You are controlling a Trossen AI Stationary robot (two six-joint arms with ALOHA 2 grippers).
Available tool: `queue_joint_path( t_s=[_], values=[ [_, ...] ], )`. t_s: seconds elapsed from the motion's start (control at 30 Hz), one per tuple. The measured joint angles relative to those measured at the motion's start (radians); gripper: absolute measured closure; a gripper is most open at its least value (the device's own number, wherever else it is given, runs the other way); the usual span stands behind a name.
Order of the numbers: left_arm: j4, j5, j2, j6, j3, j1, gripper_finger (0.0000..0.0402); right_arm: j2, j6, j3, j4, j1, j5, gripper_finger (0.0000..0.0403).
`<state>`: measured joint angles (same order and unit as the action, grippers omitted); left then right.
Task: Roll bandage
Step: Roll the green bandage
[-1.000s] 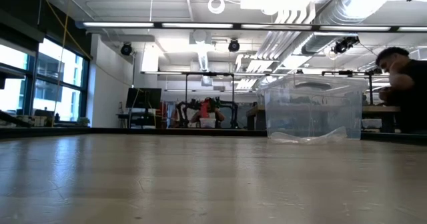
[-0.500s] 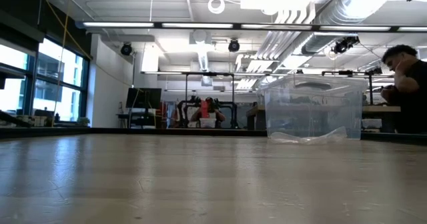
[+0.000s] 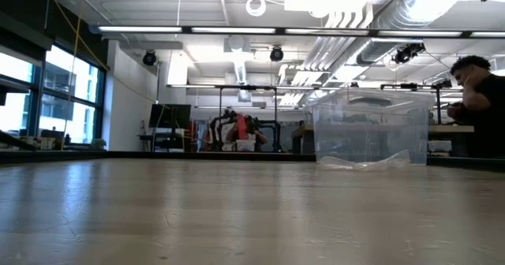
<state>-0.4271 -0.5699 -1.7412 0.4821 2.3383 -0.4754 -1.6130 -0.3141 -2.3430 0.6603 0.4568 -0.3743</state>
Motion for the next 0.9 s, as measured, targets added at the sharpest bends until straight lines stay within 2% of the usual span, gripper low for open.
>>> queue_joint_path(
  t_s=[0.23, 0.63, 0.9],
  values=[
    [-0.054, 0.169, 0.003, -0.136, 0.0, 0.039, 0.0255, -0.005, -0.002, 0.0, 0.022, -0.001, 0.009, 0.0396],
    [-0.173, 0.197, 0.035, -0.242, -0.001, 0.044, 0.0163, -0.01, 0.008, 0.001, 0.063, -0.003, -0.01, 0.0396],
    [-0.182, 0.412, 0.077, -0.376, -0.002, 0.081, 0.0138, -0.012, 0.061, 0.001, 0.064, -0.004, -0.003, 0.0396]
  ],
)
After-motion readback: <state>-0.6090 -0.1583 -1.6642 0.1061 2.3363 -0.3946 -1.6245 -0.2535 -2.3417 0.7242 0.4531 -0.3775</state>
